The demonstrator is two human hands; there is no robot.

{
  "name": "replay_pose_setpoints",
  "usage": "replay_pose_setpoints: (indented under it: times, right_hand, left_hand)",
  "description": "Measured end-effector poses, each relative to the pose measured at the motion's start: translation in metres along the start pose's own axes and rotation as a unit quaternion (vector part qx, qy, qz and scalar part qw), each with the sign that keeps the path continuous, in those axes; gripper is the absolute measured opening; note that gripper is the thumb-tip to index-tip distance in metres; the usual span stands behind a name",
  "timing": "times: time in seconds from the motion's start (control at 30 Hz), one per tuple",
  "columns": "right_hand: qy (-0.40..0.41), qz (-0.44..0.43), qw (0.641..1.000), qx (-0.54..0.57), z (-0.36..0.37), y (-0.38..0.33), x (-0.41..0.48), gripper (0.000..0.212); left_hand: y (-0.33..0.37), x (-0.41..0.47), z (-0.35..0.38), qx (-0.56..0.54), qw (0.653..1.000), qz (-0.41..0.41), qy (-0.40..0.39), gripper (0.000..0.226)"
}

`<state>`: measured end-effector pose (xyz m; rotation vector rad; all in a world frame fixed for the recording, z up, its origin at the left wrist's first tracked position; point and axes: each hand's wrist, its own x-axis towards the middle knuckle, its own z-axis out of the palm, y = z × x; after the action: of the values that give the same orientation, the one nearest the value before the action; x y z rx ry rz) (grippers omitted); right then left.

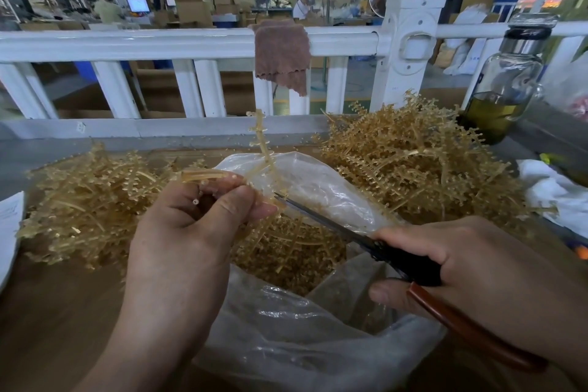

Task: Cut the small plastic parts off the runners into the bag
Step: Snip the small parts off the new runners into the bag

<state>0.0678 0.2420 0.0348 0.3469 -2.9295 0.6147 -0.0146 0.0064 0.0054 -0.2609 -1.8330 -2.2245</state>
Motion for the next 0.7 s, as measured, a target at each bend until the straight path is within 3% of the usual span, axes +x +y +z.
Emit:
replay_pose_setpoints:
  times: [0.23, 0.43, 0.7]
  right_hand:
    - [-0.004, 0.008, 1.0, 0.009, 0.0012, 0.0007, 0.0007, 0.067]
    - [-0.009, 0.005, 1.0, 0.005, 0.0005, 0.0004, 0.0015, 0.063]
    - [-0.013, 0.004, 1.0, -0.008, 0.0003, 0.0006, 0.0006, 0.063]
  left_hand:
    - [0.0006, -0.0001, 0.0003, 0.001, 1.0, 0.012, -0.012, 0.019]
    - [0.0001, 0.0, -0.0004, 0.009, 1.0, 0.022, -0.015, 0.008]
    - [0.0019, -0.0016, -0.0006, 0.031, 0.999, 0.025, -0.018, 0.012]
